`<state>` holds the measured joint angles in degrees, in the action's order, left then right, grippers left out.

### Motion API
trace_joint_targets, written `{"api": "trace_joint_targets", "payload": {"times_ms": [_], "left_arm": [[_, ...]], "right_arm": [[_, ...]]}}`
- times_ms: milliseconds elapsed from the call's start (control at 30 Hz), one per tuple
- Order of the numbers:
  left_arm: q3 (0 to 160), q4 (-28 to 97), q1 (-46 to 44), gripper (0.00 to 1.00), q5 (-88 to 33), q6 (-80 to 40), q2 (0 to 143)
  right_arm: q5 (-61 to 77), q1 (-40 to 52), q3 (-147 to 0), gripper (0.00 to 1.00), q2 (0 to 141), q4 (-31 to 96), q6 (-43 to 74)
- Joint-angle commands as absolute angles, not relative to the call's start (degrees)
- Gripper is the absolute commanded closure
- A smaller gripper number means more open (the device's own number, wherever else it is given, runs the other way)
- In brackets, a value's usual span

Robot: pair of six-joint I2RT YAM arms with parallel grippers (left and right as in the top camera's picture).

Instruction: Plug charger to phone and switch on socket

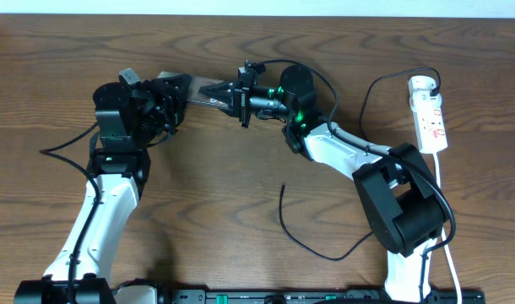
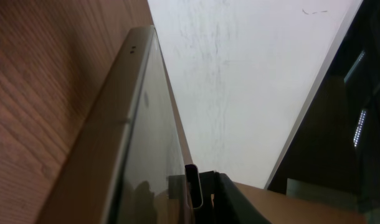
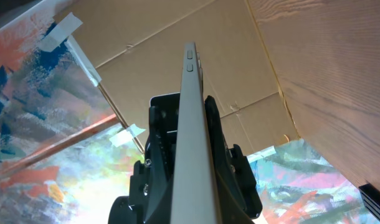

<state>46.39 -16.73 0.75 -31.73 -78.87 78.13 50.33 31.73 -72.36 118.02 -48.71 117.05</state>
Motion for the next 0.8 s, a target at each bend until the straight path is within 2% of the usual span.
{"api": "trace_joint_targets", "payload": {"times_ms": [0, 167, 200, 267, 767], "left_arm": [[45.98, -16.84, 1.02, 0.77, -32.60, -78.54, 78.11], [45.98, -16.84, 1.02, 0.81, -32.58, -78.54, 78.11], [45.98, -16.86, 1.02, 0.88, -32.58, -78.54, 78.13], [45.98, -16.84, 1.02, 0.92, -32.58, -78.54, 78.11], [45.98, -16.86, 1.02, 0.92, -32.53, -78.54, 78.11]], "right_arm": [[50.50, 32.10, -73.30, 0.99, 117.32, -49.54, 117.54], [50.50, 32.10, -73.30, 0.99, 117.32, -49.54, 117.54], [50.50, 32.10, -73.30, 0.99, 117.32, -49.54, 117.54], [50.50, 32.10, -73.30, 0.99, 117.32, -49.54, 117.54], [50.50, 32.25, -73.30, 0.99, 117.32, -49.52, 117.54]]}}
